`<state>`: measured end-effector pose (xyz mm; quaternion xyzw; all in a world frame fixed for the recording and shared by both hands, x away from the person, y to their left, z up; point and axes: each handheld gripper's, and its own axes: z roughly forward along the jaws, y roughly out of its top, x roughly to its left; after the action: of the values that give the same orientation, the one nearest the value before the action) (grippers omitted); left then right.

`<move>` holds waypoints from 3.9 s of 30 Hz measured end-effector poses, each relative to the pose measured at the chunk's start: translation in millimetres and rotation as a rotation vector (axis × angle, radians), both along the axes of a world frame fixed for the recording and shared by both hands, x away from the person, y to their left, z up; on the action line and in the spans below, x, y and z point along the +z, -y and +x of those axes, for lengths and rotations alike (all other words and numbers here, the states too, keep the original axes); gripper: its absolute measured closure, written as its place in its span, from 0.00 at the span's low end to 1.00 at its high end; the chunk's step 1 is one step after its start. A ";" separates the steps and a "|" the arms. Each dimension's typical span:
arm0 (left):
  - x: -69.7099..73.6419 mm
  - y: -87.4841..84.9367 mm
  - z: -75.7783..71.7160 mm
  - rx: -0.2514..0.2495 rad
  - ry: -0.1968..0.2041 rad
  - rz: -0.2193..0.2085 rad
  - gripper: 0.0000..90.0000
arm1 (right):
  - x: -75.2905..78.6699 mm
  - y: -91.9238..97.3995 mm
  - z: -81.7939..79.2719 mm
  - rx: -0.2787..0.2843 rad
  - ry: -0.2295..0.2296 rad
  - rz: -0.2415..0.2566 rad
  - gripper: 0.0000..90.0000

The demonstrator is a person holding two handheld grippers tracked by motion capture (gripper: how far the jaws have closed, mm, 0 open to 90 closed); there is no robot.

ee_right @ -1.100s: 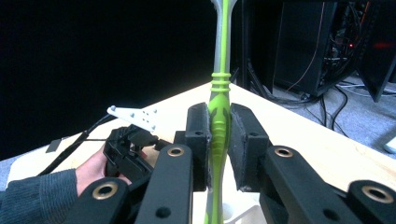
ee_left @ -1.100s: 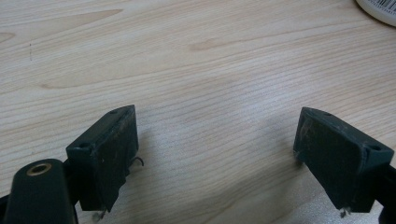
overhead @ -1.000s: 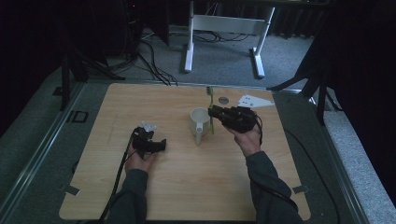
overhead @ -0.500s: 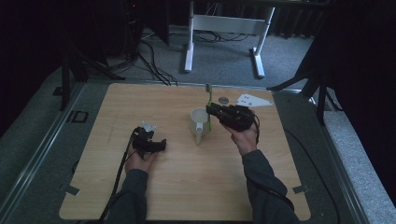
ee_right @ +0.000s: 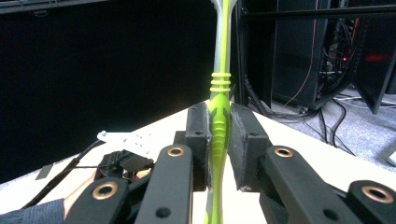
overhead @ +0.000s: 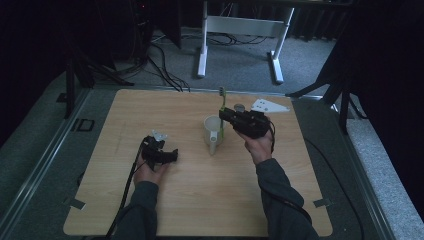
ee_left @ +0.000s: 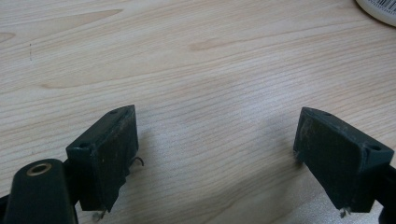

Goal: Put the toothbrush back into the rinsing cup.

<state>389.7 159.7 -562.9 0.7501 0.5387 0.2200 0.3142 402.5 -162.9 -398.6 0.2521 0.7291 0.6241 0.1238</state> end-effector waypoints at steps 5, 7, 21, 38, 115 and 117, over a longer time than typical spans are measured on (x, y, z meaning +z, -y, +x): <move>0.0 0.0 0.0 0.000 0.000 0.000 0.16 | -0.3 -1.7 2.1 -0.005 0.001 0.003 0.87; 0.0 0.0 0.0 0.000 0.000 0.000 0.16 | -0.7 -2.5 3.1 -0.007 0.000 0.007 0.87; 0.0 -0.1 0.0 -0.001 0.000 0.001 0.16 | -4.6 -8.7 7.6 -0.007 -0.014 0.018 0.87; 0.0 0.0 0.0 0.000 0.000 0.000 0.16 | -11.0 -11.3 12.9 -0.022 -0.036 0.018 0.87; 0.0 0.0 0.0 0.000 0.001 0.001 0.16 | -45.8 -23.0 20.5 -0.045 -0.094 -0.066 0.87; 0.0 0.0 0.0 0.000 0.001 0.001 0.16 | -46.6 -21.5 19.2 -0.044 -0.092 -0.074 0.87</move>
<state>389.7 159.7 -562.9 0.7501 0.5387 0.2204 0.3140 421.8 -141.4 -445.2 0.2916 0.7511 0.5814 0.1129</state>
